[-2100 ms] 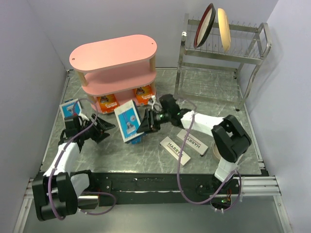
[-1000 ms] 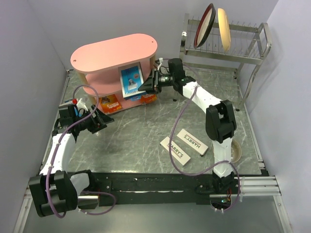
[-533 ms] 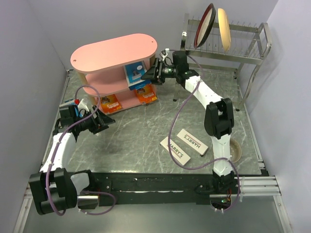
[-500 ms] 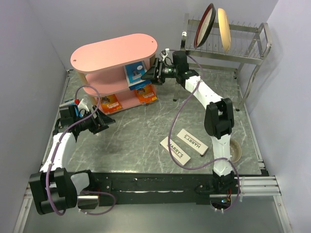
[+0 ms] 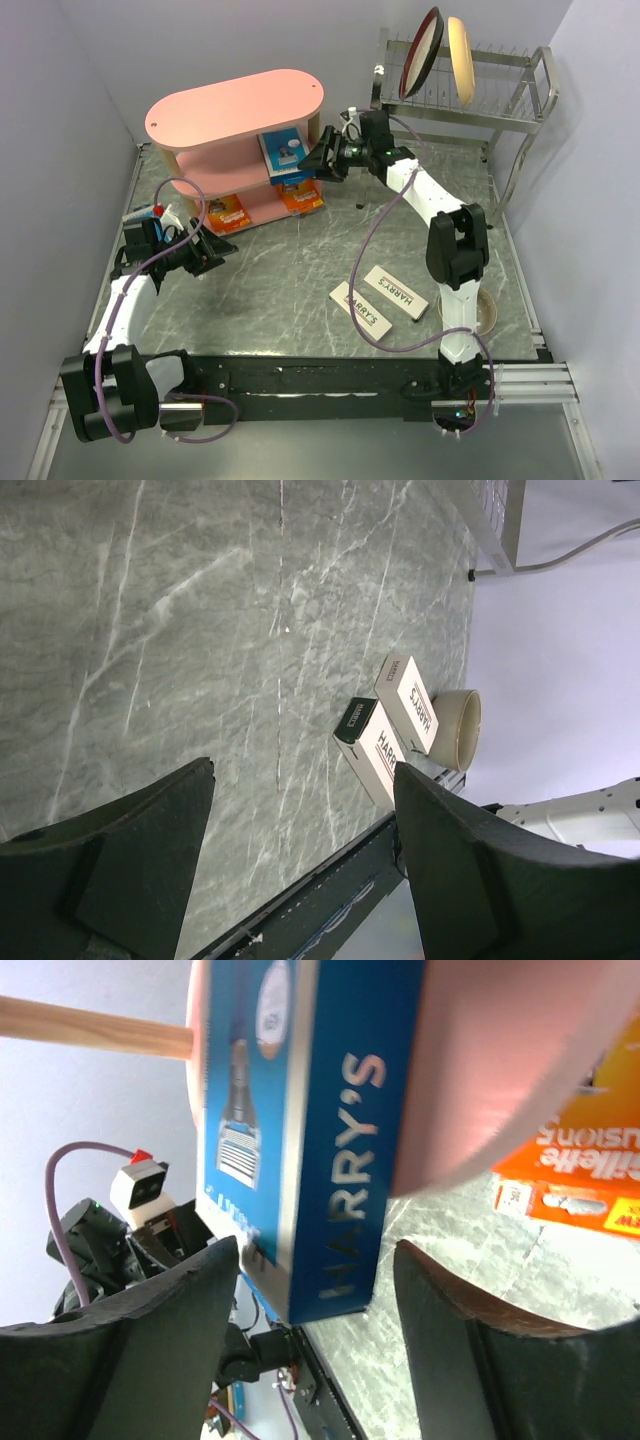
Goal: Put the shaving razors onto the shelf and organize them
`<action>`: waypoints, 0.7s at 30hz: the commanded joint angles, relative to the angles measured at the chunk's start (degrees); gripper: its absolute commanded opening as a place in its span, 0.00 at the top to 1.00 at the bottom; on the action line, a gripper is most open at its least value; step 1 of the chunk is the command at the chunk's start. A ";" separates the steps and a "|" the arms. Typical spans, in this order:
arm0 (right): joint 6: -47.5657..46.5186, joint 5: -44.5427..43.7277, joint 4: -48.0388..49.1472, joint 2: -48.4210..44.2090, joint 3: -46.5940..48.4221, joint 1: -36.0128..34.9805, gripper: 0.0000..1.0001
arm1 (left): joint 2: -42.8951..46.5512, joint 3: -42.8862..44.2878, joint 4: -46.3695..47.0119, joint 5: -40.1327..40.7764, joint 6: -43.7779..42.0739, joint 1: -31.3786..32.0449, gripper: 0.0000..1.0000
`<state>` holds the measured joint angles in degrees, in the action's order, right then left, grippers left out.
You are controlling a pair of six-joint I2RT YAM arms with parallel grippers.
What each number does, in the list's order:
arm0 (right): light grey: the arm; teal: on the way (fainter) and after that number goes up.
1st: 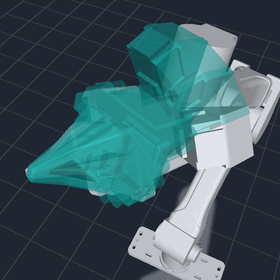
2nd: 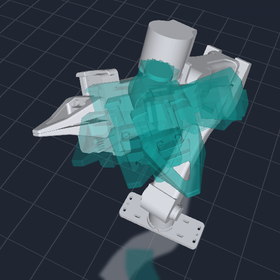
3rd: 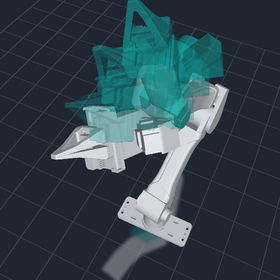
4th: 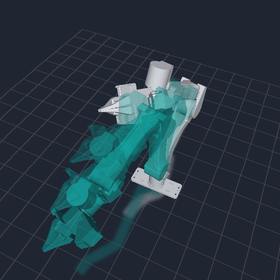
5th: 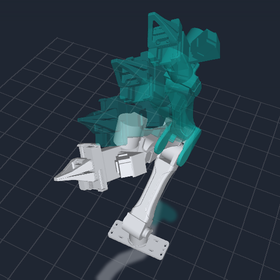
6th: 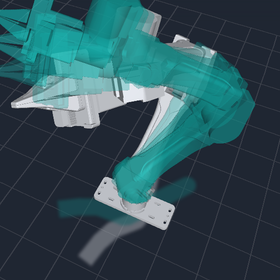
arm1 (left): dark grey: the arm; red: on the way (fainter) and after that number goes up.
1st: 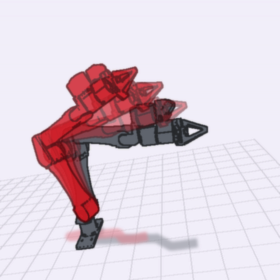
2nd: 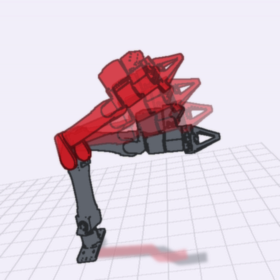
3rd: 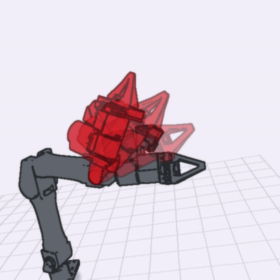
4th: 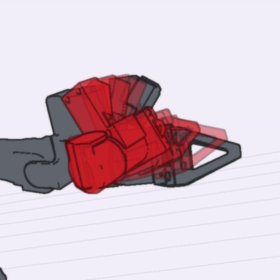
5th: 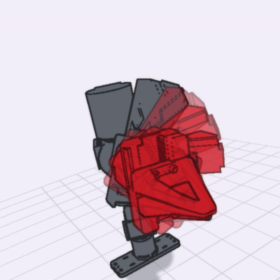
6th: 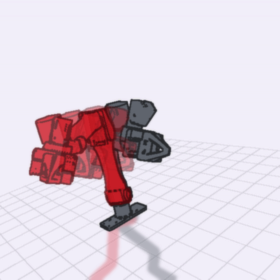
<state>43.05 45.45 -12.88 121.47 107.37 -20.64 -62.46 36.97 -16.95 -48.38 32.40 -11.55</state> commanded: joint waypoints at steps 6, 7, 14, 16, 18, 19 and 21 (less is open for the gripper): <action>3.53 -1.59 3.48 -3.52 -2.34 0.34 0.50 | 1.37 0.29 -0.63 -0.23 -2.34 -0.23 0.22; 3.88 -1.68 4.26 -3.61 -2.34 0.34 0.54 | 1.37 0.38 -0.89 -0.14 -2.52 -0.14 0.22; 6.43 -4.32 5.07 -5.45 -2.60 1.22 0.62 | 0.58 0.82 -0.63 0.22 -2.61 -0.14 0.22; 7.05 -5.37 4.02 -6.07 -3.22 1.57 0.62 | 0.23 0.73 -0.54 0.22 -2.43 -0.14 0.21; 7.75 -6.51 3.13 -6.77 -4.18 1.92 0.62 | -0.03 0.73 -0.19 0.22 -2.52 -0.14 0.21; 8.01 -7.12 1.91 -7.64 -5.23 1.92 0.62 | -0.12 0.73 -0.10 0.30 -2.43 -0.14 0.21; 9.33 -9.06 1.37 -8.87 -6.90 2.10 0.63 | -0.38 0.82 0.07 0.30 -2.26 -0.14 0.21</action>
<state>51.22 41.89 -10.04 118.41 103.11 -19.81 -62.57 36.97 -18.31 -48.12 30.87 -11.55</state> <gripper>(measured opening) 0.502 0.784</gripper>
